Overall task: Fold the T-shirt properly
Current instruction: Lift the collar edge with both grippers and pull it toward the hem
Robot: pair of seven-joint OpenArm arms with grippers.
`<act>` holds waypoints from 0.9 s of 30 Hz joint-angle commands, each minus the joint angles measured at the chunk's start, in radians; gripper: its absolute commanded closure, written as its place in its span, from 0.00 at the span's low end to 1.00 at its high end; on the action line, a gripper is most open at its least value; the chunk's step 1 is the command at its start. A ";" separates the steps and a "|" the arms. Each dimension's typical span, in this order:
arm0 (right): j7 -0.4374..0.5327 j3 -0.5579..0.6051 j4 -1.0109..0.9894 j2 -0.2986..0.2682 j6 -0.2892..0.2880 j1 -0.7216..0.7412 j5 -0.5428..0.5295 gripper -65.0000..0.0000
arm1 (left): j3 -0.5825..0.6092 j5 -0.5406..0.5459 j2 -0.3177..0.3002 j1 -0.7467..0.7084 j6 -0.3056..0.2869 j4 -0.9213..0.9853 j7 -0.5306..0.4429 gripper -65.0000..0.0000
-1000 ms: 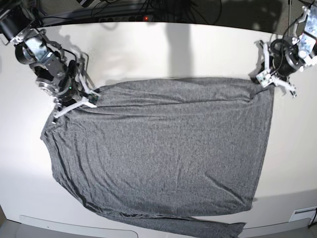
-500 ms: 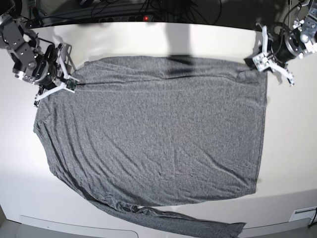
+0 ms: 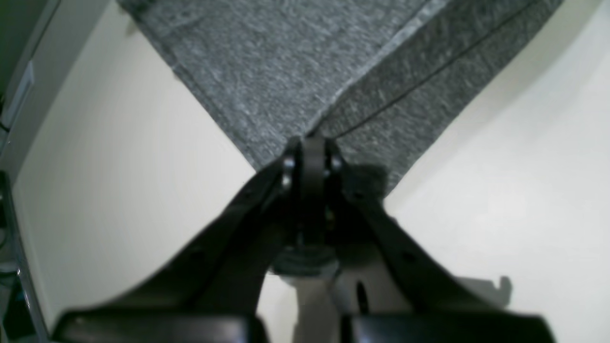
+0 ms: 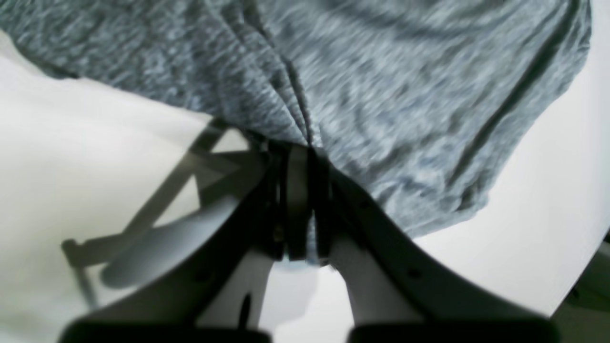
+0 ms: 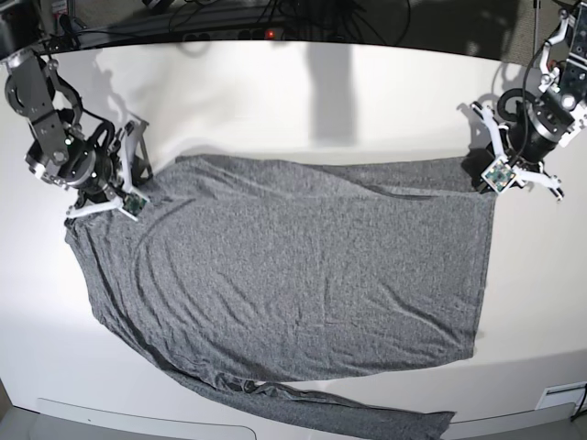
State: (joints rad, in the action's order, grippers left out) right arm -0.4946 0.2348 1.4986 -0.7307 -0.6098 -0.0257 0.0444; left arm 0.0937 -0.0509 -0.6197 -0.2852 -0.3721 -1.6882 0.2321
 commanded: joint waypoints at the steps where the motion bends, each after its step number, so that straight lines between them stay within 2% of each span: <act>1: 0.010 -0.012 -0.004 -0.010 0.007 0.030 0.000 1.00 | -0.009 -0.001 -0.018 0.013 0.016 -0.007 -0.023 1.00; 13: 0.045 -0.012 -0.243 0.068 -0.001 0.204 0.000 1.00 | -0.009 0.019 0.006 0.139 0.015 0.192 -0.077 1.00; 19: 0.045 -0.012 -0.338 0.119 -0.020 0.298 0.001 1.00 | -0.009 0.037 0.013 0.206 -0.034 0.269 -0.107 1.00; 27: 0.046 -0.012 -0.395 0.126 -0.050 0.374 0.003 1.00 | -0.009 0.060 0.026 0.273 -0.048 0.373 -0.136 1.00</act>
State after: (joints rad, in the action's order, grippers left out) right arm -0.4488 0.2317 1.0924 -0.5819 -0.6708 0.3187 0.0410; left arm 0.0975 0.0048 -0.5705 -0.0299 -0.4446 -1.3025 0.1104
